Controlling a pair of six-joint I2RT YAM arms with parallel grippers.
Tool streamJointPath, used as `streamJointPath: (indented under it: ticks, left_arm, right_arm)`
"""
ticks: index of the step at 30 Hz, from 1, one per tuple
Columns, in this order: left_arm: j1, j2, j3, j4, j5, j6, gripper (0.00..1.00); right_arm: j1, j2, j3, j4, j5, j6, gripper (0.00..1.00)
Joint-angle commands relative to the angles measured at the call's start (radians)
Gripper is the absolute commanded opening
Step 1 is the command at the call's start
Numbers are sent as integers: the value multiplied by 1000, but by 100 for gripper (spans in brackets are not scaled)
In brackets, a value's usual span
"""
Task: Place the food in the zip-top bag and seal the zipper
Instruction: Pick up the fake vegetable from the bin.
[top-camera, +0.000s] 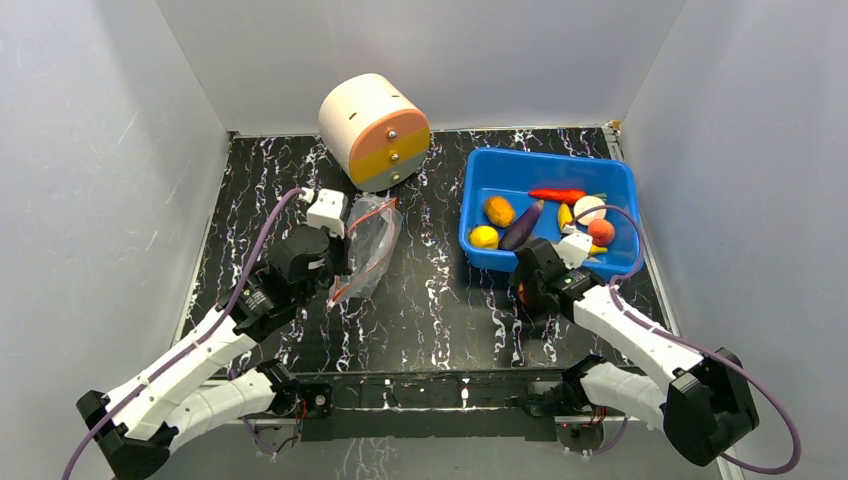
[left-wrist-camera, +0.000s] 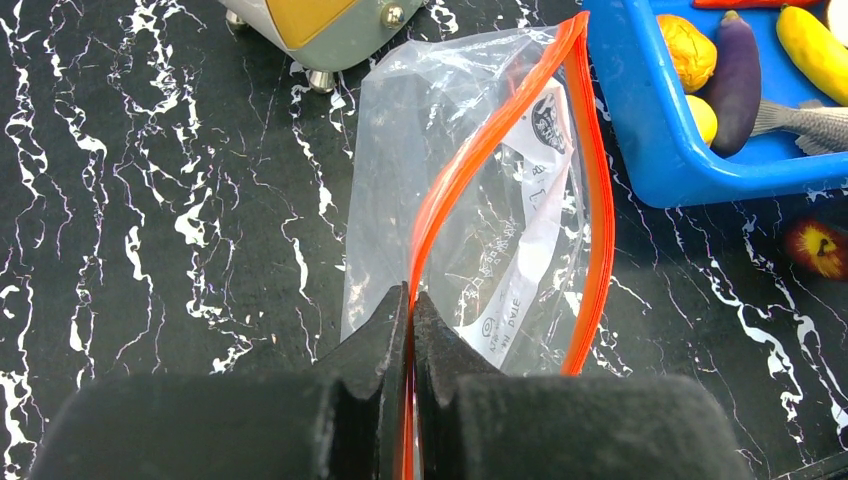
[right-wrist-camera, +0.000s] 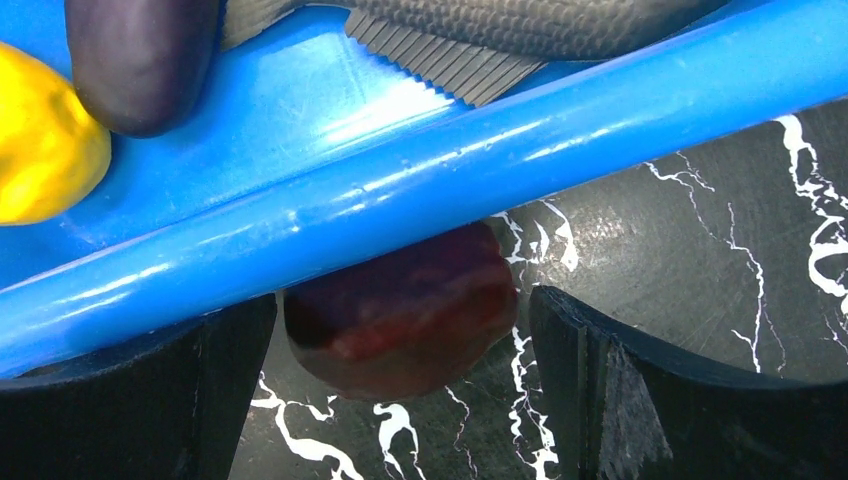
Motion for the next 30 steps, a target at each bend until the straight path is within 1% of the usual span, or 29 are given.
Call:
streamJointPath:
  ticks: [1, 2, 5, 11, 14, 17, 21, 24, 30]
  left_arm:
    - [5, -24, -1, -4, -14, 7, 0]
    - [3, -24, 2, -4, -13, 7, 0]
    - [4, -22, 7, -9, -13, 11, 0]
    - [3, -30, 10, -10, -16, 13, 0]
    - [4, -36, 8, -10, -19, 19, 0]
    - [4, -38, 9, -9, -20, 20, 0]
    - [4, -43, 4, -7, -20, 18, 0]
    - [4, -51, -4, -7, -22, 16, 0]
    - [4, -62, -16, -5, -25, 16, 0]
  right_arm:
    - [-26, 5, -14, 115, -36, -49, 98]
    - [-27, 3, -21, 128, -51, -80, 98]
    - [-27, 0, -30, 148, -81, -98, 98]
    - [-31, 32, -27, 156, -104, -101, 98]
    - [-30, 45, -24, 165, -172, -117, 98]
    - [-29, 32, -28, 185, -213, -143, 94]
    - [-29, 29, -38, 212, -296, -164, 84]
    - [-28, 30, -40, 201, -328, -175, 82]
    - [-15, 39, -4, 111, -321, -164, 98]
